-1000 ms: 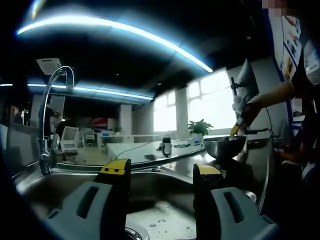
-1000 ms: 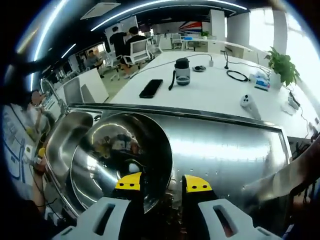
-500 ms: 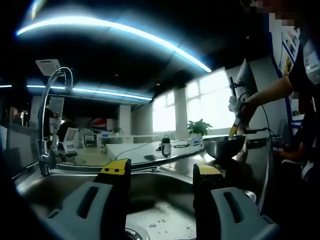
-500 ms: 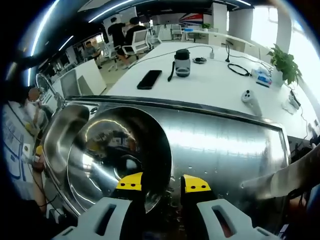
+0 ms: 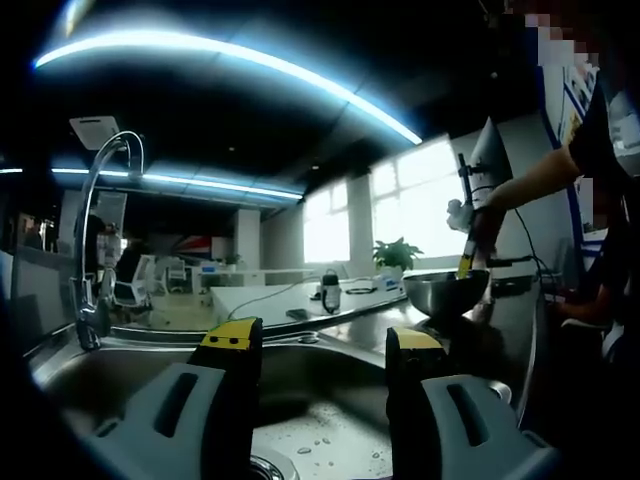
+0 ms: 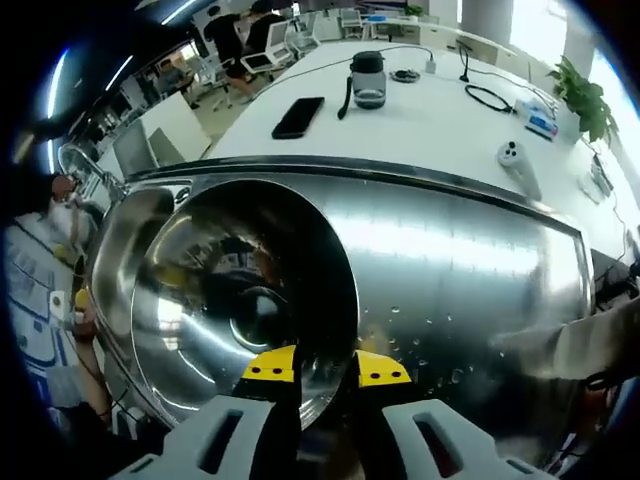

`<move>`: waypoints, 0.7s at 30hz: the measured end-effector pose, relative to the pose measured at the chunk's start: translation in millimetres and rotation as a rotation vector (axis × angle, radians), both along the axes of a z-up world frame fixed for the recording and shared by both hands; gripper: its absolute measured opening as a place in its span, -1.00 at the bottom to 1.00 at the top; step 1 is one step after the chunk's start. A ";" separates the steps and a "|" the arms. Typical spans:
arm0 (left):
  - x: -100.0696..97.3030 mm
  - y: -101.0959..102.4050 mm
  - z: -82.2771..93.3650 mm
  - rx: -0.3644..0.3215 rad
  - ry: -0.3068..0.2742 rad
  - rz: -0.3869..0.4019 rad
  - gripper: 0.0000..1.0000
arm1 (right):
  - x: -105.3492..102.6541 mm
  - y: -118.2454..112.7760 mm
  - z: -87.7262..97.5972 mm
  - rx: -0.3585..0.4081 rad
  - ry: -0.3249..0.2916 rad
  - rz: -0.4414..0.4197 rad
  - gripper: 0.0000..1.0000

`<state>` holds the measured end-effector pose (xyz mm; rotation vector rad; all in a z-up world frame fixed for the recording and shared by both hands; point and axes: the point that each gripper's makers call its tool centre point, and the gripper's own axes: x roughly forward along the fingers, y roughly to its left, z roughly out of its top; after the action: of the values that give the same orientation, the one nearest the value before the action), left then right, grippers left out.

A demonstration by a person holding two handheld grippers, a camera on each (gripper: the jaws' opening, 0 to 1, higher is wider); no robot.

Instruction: Pick up bowl with dirty water move over sink pour dirty water into sink return bowl to place

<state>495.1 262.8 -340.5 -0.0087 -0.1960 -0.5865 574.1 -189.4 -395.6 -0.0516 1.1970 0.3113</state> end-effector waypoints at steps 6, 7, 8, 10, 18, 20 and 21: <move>-0.4 -1.9 -0.1 0.003 -0.003 -0.012 -0.04 | -1.2 -2.4 -3.2 0.009 0.062 -0.029 -0.77; -0.7 -2.8 -0.4 0.003 0.000 -0.018 -0.04 | -2.9 -3.2 -4.6 0.011 0.080 -0.040 -0.79; -0.8 -3.6 -0.8 0.003 0.002 -0.023 -0.04 | -11.3 1.1 -6.4 0.012 0.088 -0.045 -0.82; -0.7 -4.2 -1.3 0.006 0.003 -0.024 -0.04 | -15.3 0.8 -10.1 0.010 0.109 -0.047 -0.87; -0.8 -6.4 -2.7 0.020 0.004 -0.029 -0.04 | -12.9 1.5 -20.7 -0.018 0.146 -0.063 -0.94; -1.1 -6.5 -2.4 0.020 0.002 -0.029 -0.04 | -5.9 -5.0 -20.9 -0.019 0.166 -0.095 -0.97; -1.4 -6.8 -2.2 0.020 0.000 -0.029 -0.04 | -4.4 -3.3 -20.7 -0.003 0.176 -0.118 -0.97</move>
<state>493.7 256.0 -342.6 0.0083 -0.1903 -0.6177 569.7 -192.7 -416.3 0.0448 1.3687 0.2141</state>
